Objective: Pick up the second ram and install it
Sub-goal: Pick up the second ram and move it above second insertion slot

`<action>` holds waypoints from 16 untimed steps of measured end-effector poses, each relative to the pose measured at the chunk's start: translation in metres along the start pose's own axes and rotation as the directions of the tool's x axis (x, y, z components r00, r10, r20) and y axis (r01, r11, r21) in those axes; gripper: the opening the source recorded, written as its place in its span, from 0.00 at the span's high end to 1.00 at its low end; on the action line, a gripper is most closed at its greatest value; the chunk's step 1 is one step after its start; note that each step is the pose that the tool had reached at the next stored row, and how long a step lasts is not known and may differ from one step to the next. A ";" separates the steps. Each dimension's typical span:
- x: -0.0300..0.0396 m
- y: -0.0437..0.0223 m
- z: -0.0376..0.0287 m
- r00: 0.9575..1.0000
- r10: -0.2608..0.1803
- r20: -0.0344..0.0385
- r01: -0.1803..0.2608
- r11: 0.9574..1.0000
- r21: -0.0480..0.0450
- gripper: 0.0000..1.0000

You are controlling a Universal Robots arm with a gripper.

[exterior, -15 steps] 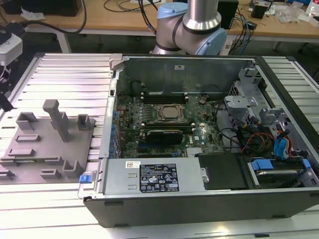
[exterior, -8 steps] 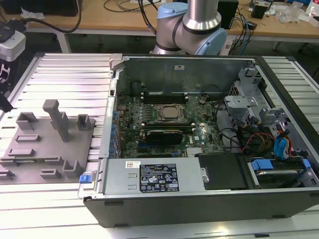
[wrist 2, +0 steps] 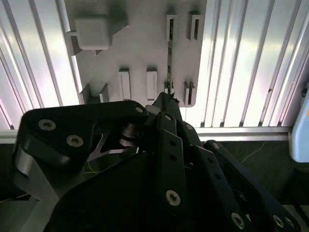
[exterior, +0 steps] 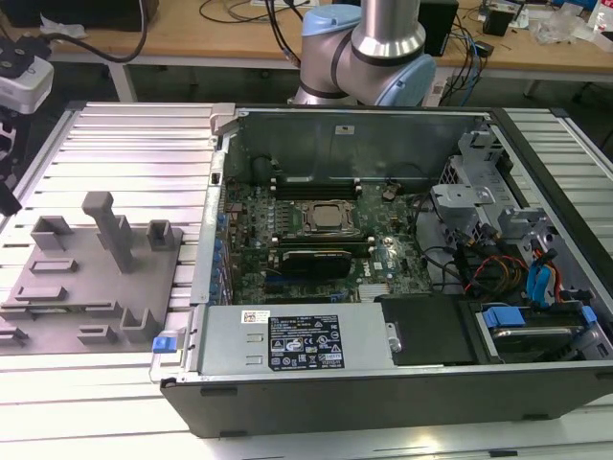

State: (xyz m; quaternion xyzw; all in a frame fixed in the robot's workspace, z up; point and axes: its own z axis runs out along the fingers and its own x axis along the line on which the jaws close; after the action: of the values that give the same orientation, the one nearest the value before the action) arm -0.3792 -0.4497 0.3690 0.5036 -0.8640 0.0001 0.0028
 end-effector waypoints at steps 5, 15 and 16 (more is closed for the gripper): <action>0.0000 0.0000 0.0000 0.998 -0.065 0.000 0.065 0.998 0.000 0.89; 0.0000 0.0000 0.0000 0.985 -0.173 -0.001 0.173 0.985 0.001 0.89; 0.0000 0.0000 0.0000 0.984 -0.179 -0.001 0.179 0.984 0.001 0.89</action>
State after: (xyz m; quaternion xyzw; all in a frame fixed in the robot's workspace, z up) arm -0.3791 -0.4497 0.3690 0.5790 -0.8153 0.0004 0.0028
